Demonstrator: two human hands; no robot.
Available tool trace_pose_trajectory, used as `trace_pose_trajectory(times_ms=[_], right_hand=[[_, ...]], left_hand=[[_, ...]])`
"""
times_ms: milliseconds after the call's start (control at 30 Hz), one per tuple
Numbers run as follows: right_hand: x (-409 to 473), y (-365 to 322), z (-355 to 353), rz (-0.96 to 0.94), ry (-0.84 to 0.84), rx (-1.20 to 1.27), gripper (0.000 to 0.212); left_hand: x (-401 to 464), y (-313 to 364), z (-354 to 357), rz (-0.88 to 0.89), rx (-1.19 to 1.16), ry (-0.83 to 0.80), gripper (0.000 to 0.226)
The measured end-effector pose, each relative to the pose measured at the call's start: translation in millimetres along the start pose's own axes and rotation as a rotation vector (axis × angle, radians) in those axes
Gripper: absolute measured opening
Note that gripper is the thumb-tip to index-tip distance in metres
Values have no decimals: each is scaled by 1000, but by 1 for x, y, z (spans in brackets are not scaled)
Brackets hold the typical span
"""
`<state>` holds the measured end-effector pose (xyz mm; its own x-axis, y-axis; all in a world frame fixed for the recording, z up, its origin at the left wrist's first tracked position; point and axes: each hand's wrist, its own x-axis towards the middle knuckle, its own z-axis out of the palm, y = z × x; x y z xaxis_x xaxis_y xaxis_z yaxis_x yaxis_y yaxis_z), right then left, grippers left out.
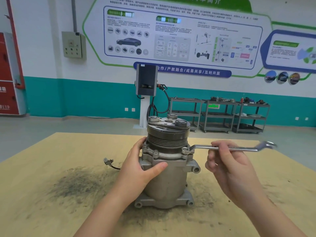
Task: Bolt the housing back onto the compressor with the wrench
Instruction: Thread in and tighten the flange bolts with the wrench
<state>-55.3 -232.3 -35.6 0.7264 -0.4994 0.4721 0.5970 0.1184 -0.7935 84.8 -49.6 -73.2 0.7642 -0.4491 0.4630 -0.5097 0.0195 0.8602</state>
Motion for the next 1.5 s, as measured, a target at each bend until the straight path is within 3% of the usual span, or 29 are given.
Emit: trace_pose_trajectory(times_ms=[100,267,400,600,700,767,933,1000,1167,1500], right_hand=[[-14,14,11,-448,39,-385,18],[-19,33,31,-1075,-98,-876,17],[-12,40,57,-1163,-102,-934,17],[-8,55,79,-1101,27,-1000,23],[-12,41,69,-1104,34,-849,21],[-12,26,61,-981,114,-631,21],[1,10,40,-216,334,28,34],[8,10,33,-39,331,187,33],[18,12,25,147,205,363,30],[41,-6,8,361,-105,210,19]], left_hand=[[-1,-2,0,6,-9,10,83],[-2,0,1,3,-30,5,73],[1,0,2,5,-17,2,80],[16,-12,8,-41,-136,37,56],[7,-7,2,15,-25,11,78],[2,-6,0,36,9,29,74],[-1,4,0,33,-33,20,71],[-1,5,0,32,-42,27,73],[-2,4,0,34,-25,33,69],[-2,7,0,55,-29,16,73]])
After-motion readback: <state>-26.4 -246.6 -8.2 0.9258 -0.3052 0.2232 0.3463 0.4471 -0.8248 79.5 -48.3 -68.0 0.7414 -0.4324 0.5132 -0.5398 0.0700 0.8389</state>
